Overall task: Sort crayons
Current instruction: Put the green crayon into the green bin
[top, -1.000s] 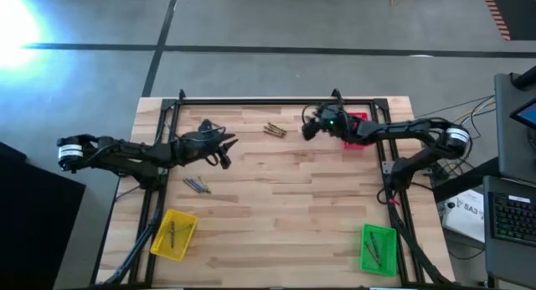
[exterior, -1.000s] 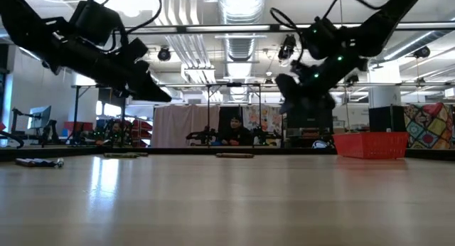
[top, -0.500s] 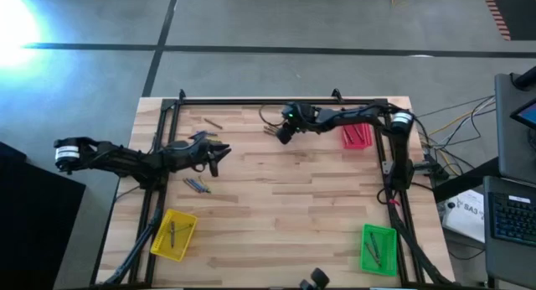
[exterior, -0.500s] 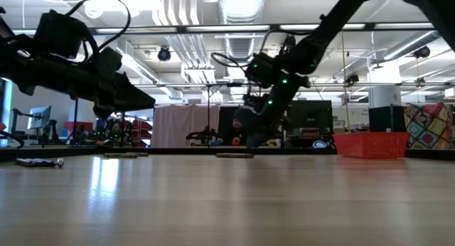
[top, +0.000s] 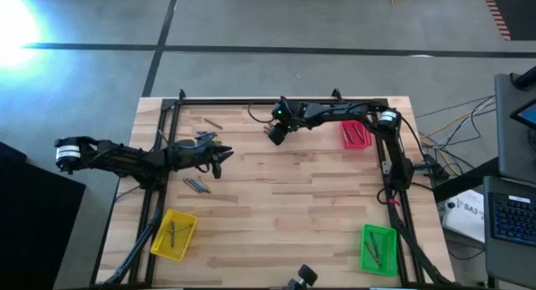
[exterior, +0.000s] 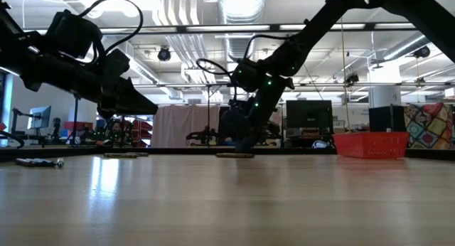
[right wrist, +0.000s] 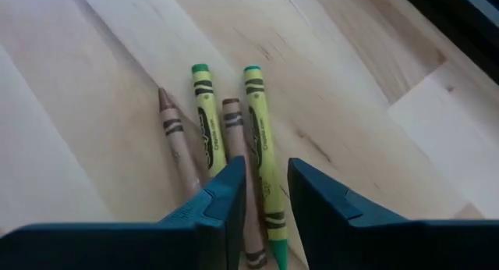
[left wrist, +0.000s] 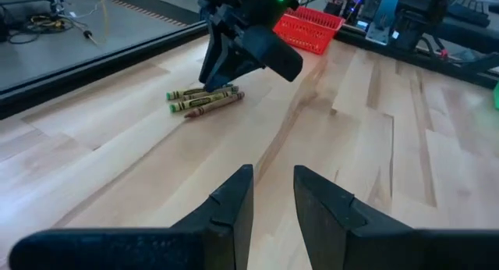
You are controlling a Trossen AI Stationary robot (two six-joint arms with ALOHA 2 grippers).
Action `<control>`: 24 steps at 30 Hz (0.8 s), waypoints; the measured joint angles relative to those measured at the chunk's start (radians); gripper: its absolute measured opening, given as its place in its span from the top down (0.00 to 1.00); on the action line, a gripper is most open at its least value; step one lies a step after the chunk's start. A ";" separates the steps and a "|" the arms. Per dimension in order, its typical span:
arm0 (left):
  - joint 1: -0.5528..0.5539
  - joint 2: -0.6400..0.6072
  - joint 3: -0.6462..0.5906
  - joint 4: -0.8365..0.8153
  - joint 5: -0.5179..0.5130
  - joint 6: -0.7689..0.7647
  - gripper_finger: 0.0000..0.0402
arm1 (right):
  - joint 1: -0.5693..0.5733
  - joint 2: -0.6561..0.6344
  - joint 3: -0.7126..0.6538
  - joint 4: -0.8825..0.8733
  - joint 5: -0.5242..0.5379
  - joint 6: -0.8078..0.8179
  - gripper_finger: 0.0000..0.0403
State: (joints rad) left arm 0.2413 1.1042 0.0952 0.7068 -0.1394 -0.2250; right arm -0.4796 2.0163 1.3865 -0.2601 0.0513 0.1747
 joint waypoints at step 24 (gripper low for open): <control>0.000 0.011 0.000 0.003 -0.008 -0.028 0.81 | -0.016 -0.027 -0.074 -0.041 0.002 0.020 0.97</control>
State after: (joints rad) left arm 0.2413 1.1152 0.0952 0.7097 -0.1474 -0.2531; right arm -0.4958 1.9896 1.3125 -0.3009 0.0529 0.1947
